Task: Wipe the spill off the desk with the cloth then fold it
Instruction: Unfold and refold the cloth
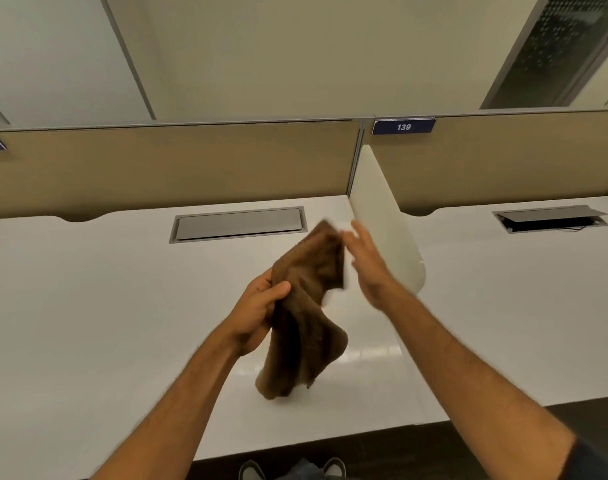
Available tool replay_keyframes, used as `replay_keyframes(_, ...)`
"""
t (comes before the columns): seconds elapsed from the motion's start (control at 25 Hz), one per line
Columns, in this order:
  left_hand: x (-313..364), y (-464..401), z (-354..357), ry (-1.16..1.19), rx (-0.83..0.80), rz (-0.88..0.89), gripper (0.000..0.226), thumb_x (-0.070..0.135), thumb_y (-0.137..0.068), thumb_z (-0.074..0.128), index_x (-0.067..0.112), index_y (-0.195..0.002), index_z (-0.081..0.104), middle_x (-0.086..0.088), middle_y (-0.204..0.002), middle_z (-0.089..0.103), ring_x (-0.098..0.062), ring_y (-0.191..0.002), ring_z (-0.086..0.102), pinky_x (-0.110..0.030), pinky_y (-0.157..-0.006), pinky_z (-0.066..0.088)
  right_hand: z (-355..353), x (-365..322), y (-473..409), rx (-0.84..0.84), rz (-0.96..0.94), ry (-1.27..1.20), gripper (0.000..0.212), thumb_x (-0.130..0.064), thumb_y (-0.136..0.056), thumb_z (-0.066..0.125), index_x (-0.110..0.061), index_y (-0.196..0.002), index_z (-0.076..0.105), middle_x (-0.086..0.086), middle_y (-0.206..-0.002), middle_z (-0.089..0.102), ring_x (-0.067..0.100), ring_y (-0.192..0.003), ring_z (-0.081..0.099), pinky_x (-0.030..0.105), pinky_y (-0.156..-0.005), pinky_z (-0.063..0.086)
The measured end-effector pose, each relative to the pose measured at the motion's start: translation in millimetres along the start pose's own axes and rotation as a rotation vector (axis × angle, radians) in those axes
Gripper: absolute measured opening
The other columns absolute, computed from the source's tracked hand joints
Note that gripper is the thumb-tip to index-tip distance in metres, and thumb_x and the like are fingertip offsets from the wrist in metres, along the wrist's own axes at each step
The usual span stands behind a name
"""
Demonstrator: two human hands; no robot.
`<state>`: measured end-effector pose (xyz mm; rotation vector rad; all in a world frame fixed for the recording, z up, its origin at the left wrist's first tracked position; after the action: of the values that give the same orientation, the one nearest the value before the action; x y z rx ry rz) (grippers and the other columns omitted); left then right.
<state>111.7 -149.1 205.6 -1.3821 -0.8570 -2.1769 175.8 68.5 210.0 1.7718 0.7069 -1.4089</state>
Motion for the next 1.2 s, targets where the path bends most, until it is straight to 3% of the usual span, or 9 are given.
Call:
replay_keyframes(0.12,12,5,-1,0.143,-0.002,0.042,0.029,0.026,-0.092,0.061,0.014,-0.118,0.068,-0.010,-0.103,0.076,-0.022,-0.095,0.077,-0.030,-0.078,0.062,16,77,28,-0.068,0.364,-0.060,0.077,-0.073,-0.096,0.035,-0.028,-0.158,0.029,0.003,-0.166,0.031,0.028,-0.152,0.029,0.048,-0.123,0.020)
replay_keyframes(0.28,20,9,-10,0.093,0.088,0.098,0.035,0.032,-0.089,0.060,0.021,-0.122,0.065,-0.002,-0.110,0.078,-0.020,-0.102,0.077,-0.030,-0.081,0.063,29,107,61,-0.359,0.566,-0.186,0.097,-0.087,-0.084,0.030,-0.010,-0.124,0.072,0.015,-0.129,0.070,0.033,-0.120,0.065,0.050,-0.113,0.043)
replay_keyframes(0.36,23,11,-15,0.020,0.120,0.106,0.036,0.036,-0.093,0.057,0.028,-0.128,0.062,-0.001,-0.122,0.074,-0.022,-0.111,0.074,-0.032,-0.083,0.063,37,97,66,-0.485,0.513,-0.275,0.097,-0.083,-0.091,0.019,-0.009,-0.110,0.079,0.014,-0.108,0.076,0.027,-0.100,0.072,0.043,-0.100,0.050)
replay_keyframes(0.44,24,13,-22,-0.104,0.120,0.120,0.032,0.033,-0.100,0.053,0.034,-0.131,0.059,0.004,-0.125,0.073,-0.023,-0.114,0.072,-0.034,-0.078,0.063,40,83,64,-0.487,0.400,-0.270,0.089,-0.074,-0.097,0.015,-0.012,-0.116,0.075,0.017,-0.104,0.074,0.039,-0.100,0.065,0.042,-0.098,0.043)
replay_keyframes(0.6,28,17,-33,-0.231,0.052,0.099,0.056,0.031,-0.090,0.076,0.037,-0.141,0.054,0.012,-0.133,0.070,-0.021,-0.122,0.069,-0.044,-0.081,0.065,47,68,53,-0.390,0.285,-0.196,0.051,-0.053,-0.105,0.038,-0.019,-0.138,0.061,0.013,-0.132,0.068,0.033,-0.127,0.061,0.049,-0.112,0.047)
replay_keyframes(0.88,15,22,-44,-0.377,0.017,0.051,0.086,0.017,-0.077,0.081,0.033,-0.152,0.041,0.007,-0.134,0.068,-0.023,-0.117,0.072,-0.038,-0.081,0.064,51,56,47,-0.319,0.297,-0.332,0.035,-0.024,-0.097,0.067,-0.017,-0.131,0.063,0.012,-0.126,0.071,0.032,-0.118,0.068,0.047,-0.103,0.055)
replay_keyframes(1.0,2,23,-49,-0.370,0.055,0.047,0.083,0.013,-0.082,0.075,0.034,-0.152,0.038,0.007,-0.132,0.068,-0.025,-0.111,0.073,-0.039,-0.081,0.061,51,53,45,-0.293,0.233,-0.328,0.033,-0.018,-0.097,0.067,-0.021,-0.130,0.062,0.004,-0.131,0.068,0.025,-0.122,0.064,0.040,-0.105,0.054)
replay_keyframes(1.08,-3,21,-54,-0.306,0.125,0.037,0.079,0.000,-0.090,0.068,0.030,-0.156,0.036,0.008,-0.139,0.062,-0.023,-0.121,0.067,-0.034,-0.084,0.062,45,48,44,-0.224,0.172,-0.277,0.031,-0.018,-0.097,0.068,-0.025,-0.126,0.062,0.001,-0.130,0.067,0.023,-0.124,0.061,0.036,-0.104,0.053)
replay_keyframes(1.2,-1,16,-64,-0.304,0.249,0.012,0.062,-0.006,-0.096,0.063,0.020,-0.150,0.050,0.001,-0.135,0.065,-0.031,-0.123,0.065,-0.035,-0.080,0.063,31,40,41,-0.071,0.088,-0.196,0.034,-0.016,-0.094,0.072,-0.033,-0.121,0.058,-0.005,-0.121,0.067,0.022,-0.119,0.064,0.023,-0.082,0.059)
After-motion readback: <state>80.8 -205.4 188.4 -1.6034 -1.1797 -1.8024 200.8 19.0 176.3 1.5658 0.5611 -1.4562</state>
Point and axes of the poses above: each hand's wrist, its own y-axis away from the middle knuckle, its own z-axis out of the palm, x = y × z, the point moved 1 cm from there along -y, towards the middle knuckle
